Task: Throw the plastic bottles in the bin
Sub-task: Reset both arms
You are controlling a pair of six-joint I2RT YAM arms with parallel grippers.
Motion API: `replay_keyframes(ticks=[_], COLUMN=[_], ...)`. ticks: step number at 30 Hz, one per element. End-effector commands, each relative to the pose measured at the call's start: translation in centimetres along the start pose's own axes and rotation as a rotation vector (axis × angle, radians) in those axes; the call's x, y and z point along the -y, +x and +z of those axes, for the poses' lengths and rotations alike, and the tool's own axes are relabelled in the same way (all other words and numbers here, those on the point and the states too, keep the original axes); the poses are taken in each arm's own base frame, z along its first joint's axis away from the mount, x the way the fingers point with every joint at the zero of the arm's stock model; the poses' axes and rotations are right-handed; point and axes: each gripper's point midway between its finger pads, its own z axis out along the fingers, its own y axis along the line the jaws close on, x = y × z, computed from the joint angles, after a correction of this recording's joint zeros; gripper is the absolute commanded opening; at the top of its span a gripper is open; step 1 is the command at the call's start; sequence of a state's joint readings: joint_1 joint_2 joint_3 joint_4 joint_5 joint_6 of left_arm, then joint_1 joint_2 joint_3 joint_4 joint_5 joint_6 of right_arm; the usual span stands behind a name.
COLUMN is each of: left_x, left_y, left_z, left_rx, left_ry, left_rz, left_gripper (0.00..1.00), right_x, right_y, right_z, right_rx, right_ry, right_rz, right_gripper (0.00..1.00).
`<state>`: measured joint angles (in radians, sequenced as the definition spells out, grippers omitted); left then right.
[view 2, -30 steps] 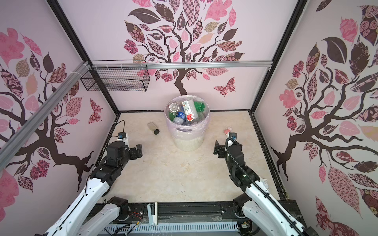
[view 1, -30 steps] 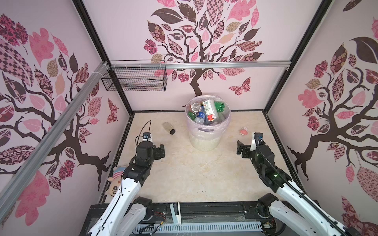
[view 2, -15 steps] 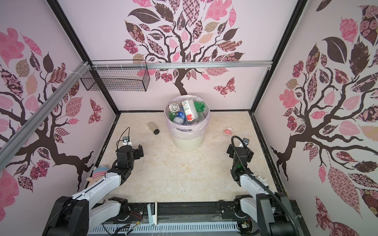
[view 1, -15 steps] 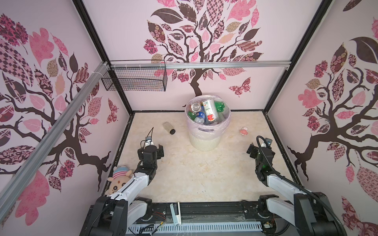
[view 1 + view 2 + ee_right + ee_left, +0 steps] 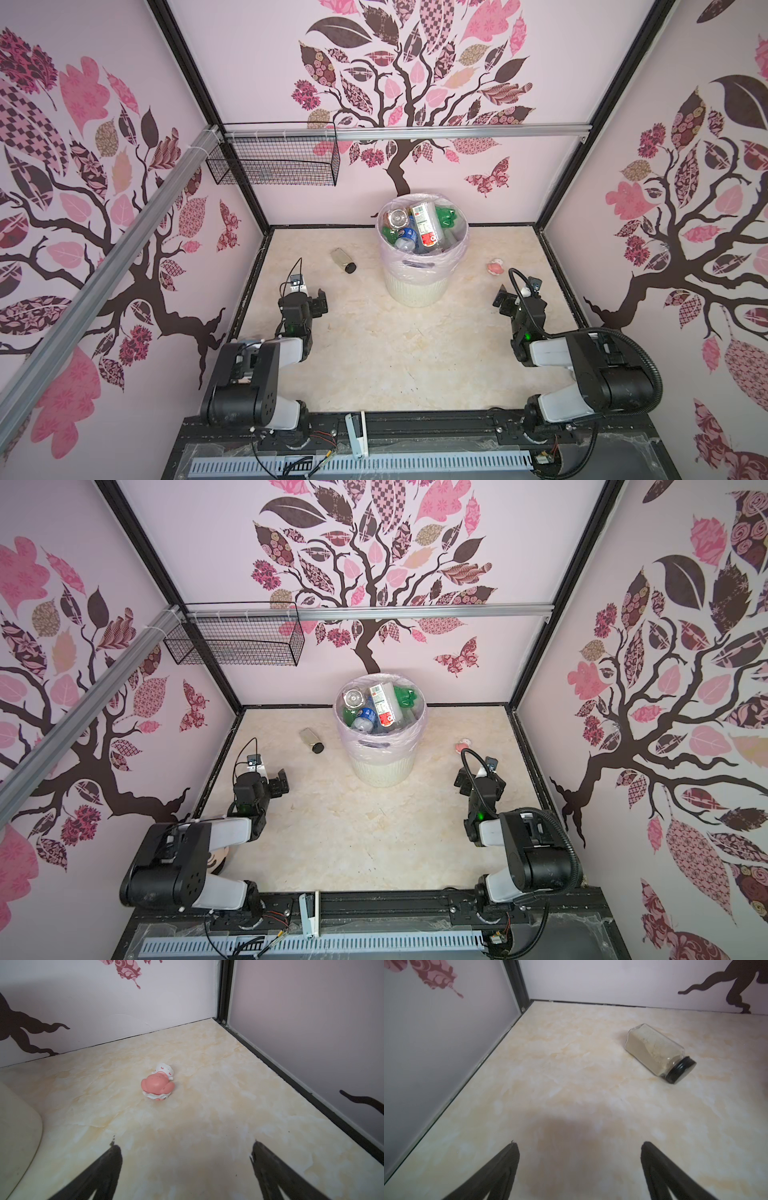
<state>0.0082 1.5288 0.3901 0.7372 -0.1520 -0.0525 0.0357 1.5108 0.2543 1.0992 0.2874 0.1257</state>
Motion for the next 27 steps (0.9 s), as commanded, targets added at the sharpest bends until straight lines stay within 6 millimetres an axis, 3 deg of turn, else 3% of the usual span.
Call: replay_keyframes(ticks=[1,4,27], left_x=[0.0,0.0,0.1], left_y=[-1.8,-2.1,-1.9], left_z=[-0.1,0.4,0.2], left_rx=[0.098,0.113,0.093], left_ry=[0.051,0.047,0.049], left_rz=[-0.037,-0.034,-0.026], left_gripper=[0.95,0.96,0.98], right_x=[-1.4,-1.5,-1.7], right_y=[-1.6,-0.5,-0.8], right_z=[0.0,0.7,0.5], right_rx=[0.108,0.008,0.036], right_ry=[-0.090,-0.064,-0.073], right_rz=[-0.012,-0.030,-0.033], right_gripper=[1.00,1.00,1.00])
